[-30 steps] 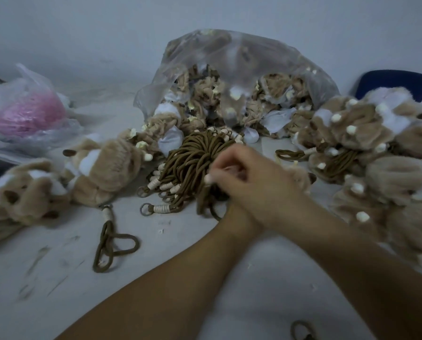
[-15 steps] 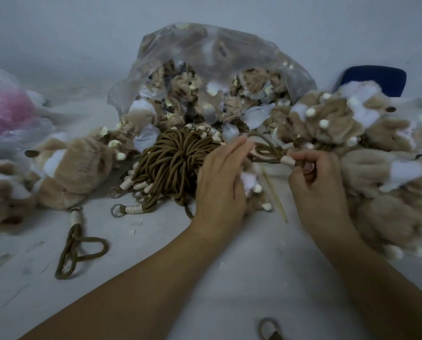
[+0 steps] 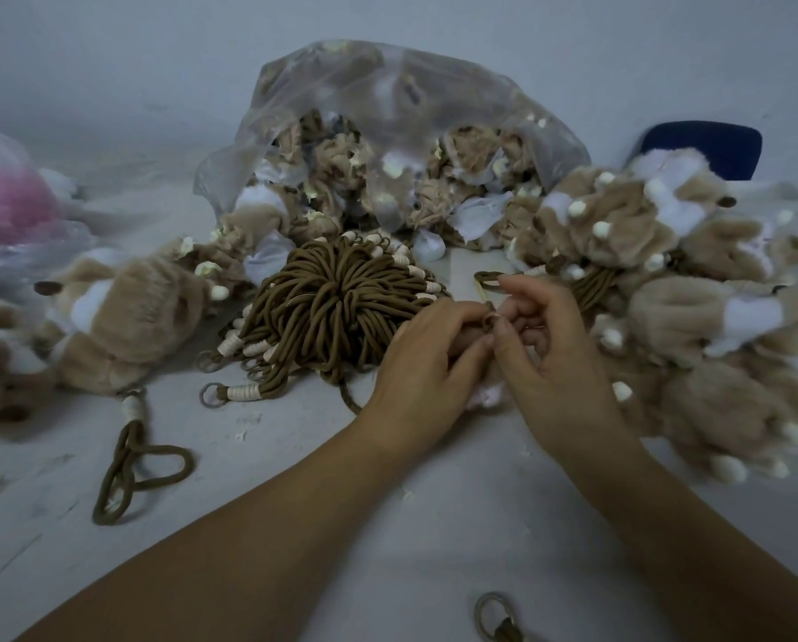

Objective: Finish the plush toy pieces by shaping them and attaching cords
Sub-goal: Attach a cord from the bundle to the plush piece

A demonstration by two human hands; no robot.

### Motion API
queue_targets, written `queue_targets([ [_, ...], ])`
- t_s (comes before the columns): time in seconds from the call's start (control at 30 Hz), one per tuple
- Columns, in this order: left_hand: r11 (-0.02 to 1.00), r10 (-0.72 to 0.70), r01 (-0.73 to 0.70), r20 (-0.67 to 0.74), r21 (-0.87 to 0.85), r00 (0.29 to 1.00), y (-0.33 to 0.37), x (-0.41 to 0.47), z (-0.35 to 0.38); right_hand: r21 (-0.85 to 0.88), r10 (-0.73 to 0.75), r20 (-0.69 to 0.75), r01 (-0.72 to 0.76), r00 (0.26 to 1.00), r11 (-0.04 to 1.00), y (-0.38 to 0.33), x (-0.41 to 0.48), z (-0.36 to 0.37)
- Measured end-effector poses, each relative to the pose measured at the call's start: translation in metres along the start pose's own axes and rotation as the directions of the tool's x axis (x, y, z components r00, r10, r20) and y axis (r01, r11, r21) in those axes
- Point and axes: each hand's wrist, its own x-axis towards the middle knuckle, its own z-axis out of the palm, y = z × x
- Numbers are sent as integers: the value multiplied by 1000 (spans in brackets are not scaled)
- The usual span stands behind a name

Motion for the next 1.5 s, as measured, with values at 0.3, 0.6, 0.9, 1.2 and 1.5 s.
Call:
queue_targets([
  [0.3, 962, -173, 159, -44, -224, 984, -4, 1, -4, -34, 108, 35, -107, 994, 994, 10, -3, 2],
  [0.6, 994, -47, 42, -48, -101, 998, -5, 2, 0, -55, 86, -2, -86, 996, 995, 10, -2, -2],
  [0.9, 997, -45, 37, -107, -74, 993, -4, 2, 1, -164, 89, -10, -89, 996, 982, 7, -3, -3],
  [1.2, 906, -251, 222, -37, -360, 967, -4, 4, -2, -176, 133, 65, -120, 989, 977, 3, -4, 2],
  [1.5, 869, -211, 206, 39, -451, 977, -7, 5, -2, -357, 55, 74, -25, 996, 934, 11, -3, 3],
])
